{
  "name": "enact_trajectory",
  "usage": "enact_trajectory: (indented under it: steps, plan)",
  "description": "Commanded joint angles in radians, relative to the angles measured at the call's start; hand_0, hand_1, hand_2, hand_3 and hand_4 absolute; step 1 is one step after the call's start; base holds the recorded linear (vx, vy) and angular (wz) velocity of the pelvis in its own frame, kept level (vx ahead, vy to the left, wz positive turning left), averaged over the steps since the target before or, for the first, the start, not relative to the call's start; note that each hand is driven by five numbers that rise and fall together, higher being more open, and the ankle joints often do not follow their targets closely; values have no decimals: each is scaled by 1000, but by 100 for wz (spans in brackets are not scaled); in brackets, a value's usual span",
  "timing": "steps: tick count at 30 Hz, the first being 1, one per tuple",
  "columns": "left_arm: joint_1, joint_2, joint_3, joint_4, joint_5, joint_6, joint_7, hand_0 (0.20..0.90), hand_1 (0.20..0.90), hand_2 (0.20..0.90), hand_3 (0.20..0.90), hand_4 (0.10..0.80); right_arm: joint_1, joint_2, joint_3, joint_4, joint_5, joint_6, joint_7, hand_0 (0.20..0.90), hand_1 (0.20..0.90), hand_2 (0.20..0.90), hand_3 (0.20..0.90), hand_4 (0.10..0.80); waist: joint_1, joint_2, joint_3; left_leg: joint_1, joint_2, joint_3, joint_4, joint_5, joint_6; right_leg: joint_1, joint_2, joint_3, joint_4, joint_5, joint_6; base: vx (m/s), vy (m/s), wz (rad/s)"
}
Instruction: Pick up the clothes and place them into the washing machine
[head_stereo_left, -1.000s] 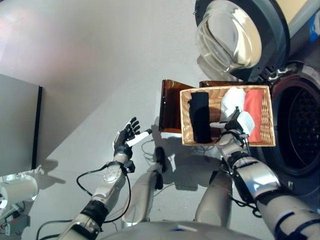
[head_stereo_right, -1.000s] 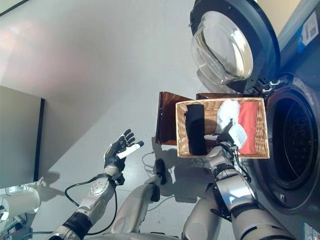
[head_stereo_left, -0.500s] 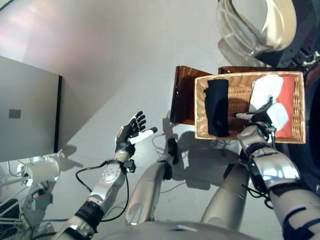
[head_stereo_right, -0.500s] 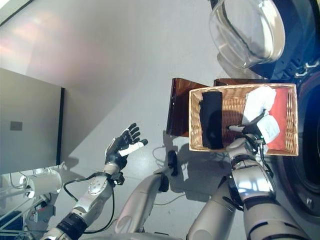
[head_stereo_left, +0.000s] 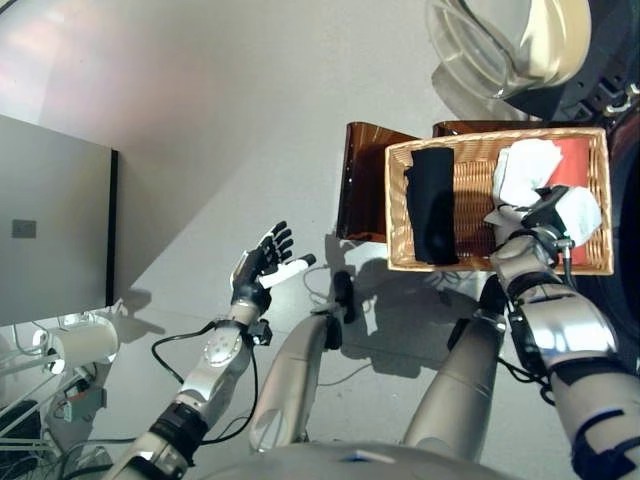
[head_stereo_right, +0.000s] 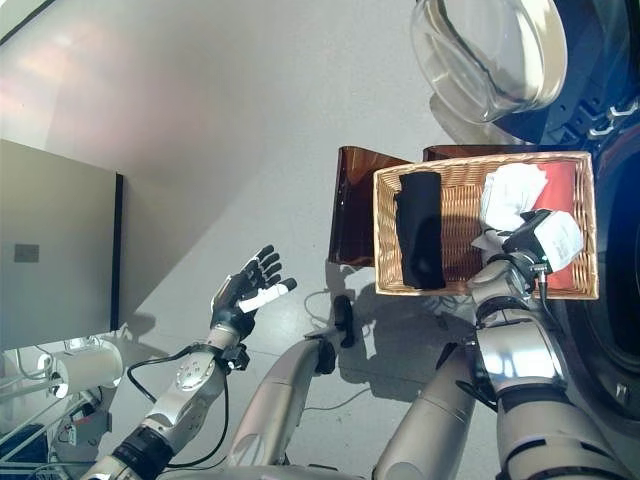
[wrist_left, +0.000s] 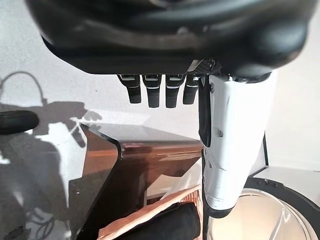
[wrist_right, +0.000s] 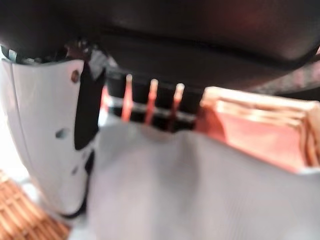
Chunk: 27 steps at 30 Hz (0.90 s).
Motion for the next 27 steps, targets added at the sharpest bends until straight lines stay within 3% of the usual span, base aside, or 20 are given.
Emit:
enact_trajectory:
  steps: [1, 10, 14, 20, 24, 27]
  plan:
    - [10, 59, 83, -82, 1, -84, 10, 900, 900, 900, 900, 800, 14, 6, 4, -22, 31, -3, 0, 200, 200, 200, 200, 300, -15, 19, -1, 4, 87, -51, 98, -92, -115, -7, -27, 67, -27, 77, 12, -10, 19, -5]
    - [11, 57, 97, -56, 2, -84, 9, 900, 900, 900, 900, 800, 59, -9, -55, -83, 136, -65, -7, 200, 200, 200, 200, 300, -32, 1, -2, 10, 97, -43, 111, -102, -114, -12, -16, 83, -23, 73, 9, 3, 4, -3]
    - [15, 49, 125, -37, 6, -82, 23, 900, 900, 900, 900, 800, 112, 9, -101, -213, 286, -160, 32, 200, 200, 200, 200, 300, -63, -15, 6, 30, 108, -28, 101, -105, -116, -12, -1, 96, -32, 74, 6, 12, 6, -14]
    - [84, 58, 177, -73, -28, -72, -16, 900, 900, 900, 900, 800, 345, 45, -185, -527, 599, -319, 228, 200, 200, 200, 200, 300, -117, -45, 15, 47, 129, -8, 93, -110, -124, -22, 18, 113, -40, 75, 5, 7, -6, -25]
    - [90, 37, 182, -43, -55, -77, -50, 900, 900, 900, 900, 800, 403, 79, -307, -539, 887, -422, 398, 200, 200, 200, 200, 300, -136, -52, 13, 55, 139, -6, 90, -114, -129, -18, 22, 112, -42, 67, 8, 12, -33, -13]
    - [84, 27, 182, -28, -60, -77, -61, 900, 900, 900, 900, 800, 376, 98, -350, -509, 1003, -449, 444, 200, 200, 200, 200, 300, -135, -50, 13, 64, 142, -3, 86, -114, -131, -10, 26, 106, -45, 64, 7, 12, -17, -3]
